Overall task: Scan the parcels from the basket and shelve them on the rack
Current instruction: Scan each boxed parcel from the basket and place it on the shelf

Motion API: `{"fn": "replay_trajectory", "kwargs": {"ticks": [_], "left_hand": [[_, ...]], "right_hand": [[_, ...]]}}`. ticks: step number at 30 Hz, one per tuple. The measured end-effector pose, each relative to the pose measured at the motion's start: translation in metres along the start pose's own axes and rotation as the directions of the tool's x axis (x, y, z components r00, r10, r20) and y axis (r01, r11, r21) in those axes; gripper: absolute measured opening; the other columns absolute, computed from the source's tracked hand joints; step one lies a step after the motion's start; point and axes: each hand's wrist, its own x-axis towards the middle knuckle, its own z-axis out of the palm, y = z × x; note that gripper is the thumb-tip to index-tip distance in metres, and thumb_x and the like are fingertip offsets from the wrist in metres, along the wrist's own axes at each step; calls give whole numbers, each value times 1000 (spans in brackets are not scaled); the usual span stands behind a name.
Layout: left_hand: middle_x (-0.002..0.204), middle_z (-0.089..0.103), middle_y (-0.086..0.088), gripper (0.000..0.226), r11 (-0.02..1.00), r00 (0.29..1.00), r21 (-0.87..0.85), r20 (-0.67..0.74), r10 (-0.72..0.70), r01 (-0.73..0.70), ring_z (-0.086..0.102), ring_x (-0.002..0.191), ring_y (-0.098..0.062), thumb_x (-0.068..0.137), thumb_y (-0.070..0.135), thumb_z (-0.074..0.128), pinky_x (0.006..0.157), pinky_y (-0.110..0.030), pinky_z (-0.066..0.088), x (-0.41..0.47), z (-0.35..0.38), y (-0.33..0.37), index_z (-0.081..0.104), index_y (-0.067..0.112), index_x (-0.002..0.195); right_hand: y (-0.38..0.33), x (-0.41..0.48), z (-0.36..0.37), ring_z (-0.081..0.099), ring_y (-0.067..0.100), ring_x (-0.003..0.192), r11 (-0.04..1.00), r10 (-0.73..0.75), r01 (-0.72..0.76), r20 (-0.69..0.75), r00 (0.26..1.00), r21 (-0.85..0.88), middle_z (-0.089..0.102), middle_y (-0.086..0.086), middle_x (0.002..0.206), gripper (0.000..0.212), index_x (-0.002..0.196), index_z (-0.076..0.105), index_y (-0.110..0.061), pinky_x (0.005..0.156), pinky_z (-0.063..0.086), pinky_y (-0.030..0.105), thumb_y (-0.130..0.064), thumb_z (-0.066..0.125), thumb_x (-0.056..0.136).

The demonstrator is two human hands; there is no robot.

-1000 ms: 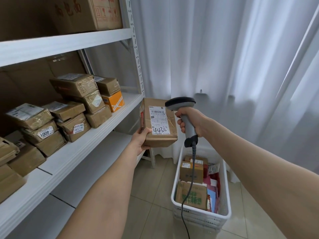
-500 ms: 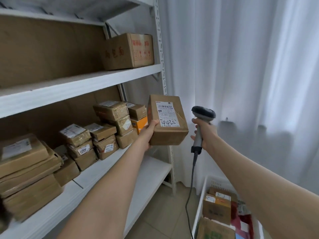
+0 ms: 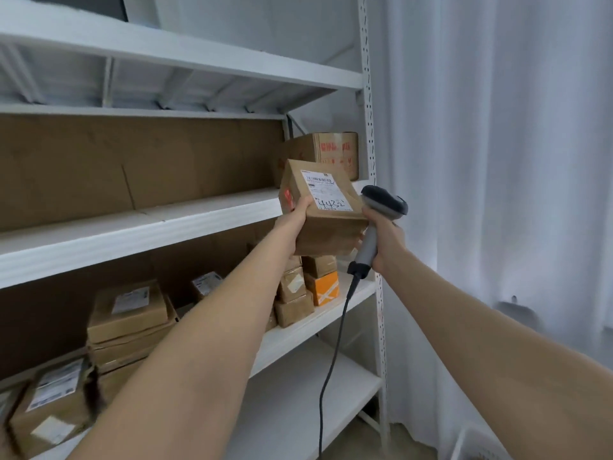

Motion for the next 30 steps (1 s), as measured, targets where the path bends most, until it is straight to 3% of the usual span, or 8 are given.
{"fn": "replay_trajectory", "kwargs": {"ticks": [5, 8, 11, 14, 17, 23, 26, 30], "left_hand": [[101, 55, -10, 71, 997, 998, 50, 25, 54, -55, 55, 92, -28, 71, 65, 65, 73, -40, 51, 3, -18, 42, 44, 17, 120], [114, 57, -10, 81, 992, 995, 68, 16, 102, -103, 56, 102, -29, 68, 64, 67, 92, -46, 49, 26, -28, 60, 45, 16, 130], [105, 59, -9, 74, 991, 989, 16, -53, 135, -135, 57, 97, -27, 71, 64, 64, 93, -47, 49, 60, -33, 75, 47, 17, 126], [108, 60, -8, 72, 991, 987, -21, -98, 127, -130, 57, 101, -29, 73, 65, 62, 95, -48, 47, 100, -42, 91, 45, 20, 125], [122, 55, -9, 76, 994, 991, -49, -100, 89, -94, 51, 112, -33, 75, 68, 60, 99, -53, 43, 135, -52, 108, 39, 20, 130], [140, 40, -11, 84, 1000, 993, -5, -114, 24, -25, 42, 124, -39, 79, 70, 55, 97, -59, 44, 207, -59, 126, 29, 22, 142], [140, 39, -14, 83, 1000, 991, 6, -131, -15, 16, 43, 122, -41, 80, 69, 55, 92, -60, 47, 231, -59, 126, 31, 19, 142], [149, 31, -15, 85, 994, 988, 93, -154, -34, 49, 38, 129, -43, 85, 71, 41, 86, -59, 51, 250, -52, 121, 25, 16, 148]], "right_hand": [[-21, 26, 38, 65, 29, 105, 998, -47, 44, 77, 996, 41, 67, 10, 114, 54, 122, 55, -18, 96, 52, 48, -28, 80, 75], [-26, 52, 61, 65, 27, 100, 998, -54, 50, 109, 993, 40, 66, 10, 112, 46, 111, 54, -19, 95, 53, 46, -29, 81, 75], [-24, 84, 87, 67, 26, 95, 997, -73, 67, 133, 988, 49, 67, 10, 101, 36, 98, 56, -21, 93, 54, 46, -28, 82, 74], [-20, 121, 115, 66, 20, 71, 996, -79, 73, 148, 986, 45, 65, 6, 82, 39, 99, 57, -19, 83, 59, 42, -31, 83, 73], [-15, 155, 140, 64, 22, 81, 997, -64, 69, 156, 986, -24, 63, 9, 94, 59, 118, 52, -16, 79, 58, 39, -38, 83, 72], [11, 222, 174, 62, 24, 88, 998, 7, 5, 175, 985, -65, 60, 12, 104, 63, 122, 49, -13, 90, 55, 47, -38, 81, 73], [26, 242, 179, 62, 26, 91, 996, 47, -33, 173, 984, -83, 60, 14, 109, 68, 126, 48, -11, 89, 56, 45, -39, 81, 74], [40, 257, 177, 65, 28, 97, 997, 69, -63, 172, 983, -44, 62, 14, 112, 66, 128, 49, -11, 83, 58, 42, -36, 81, 76]]}}
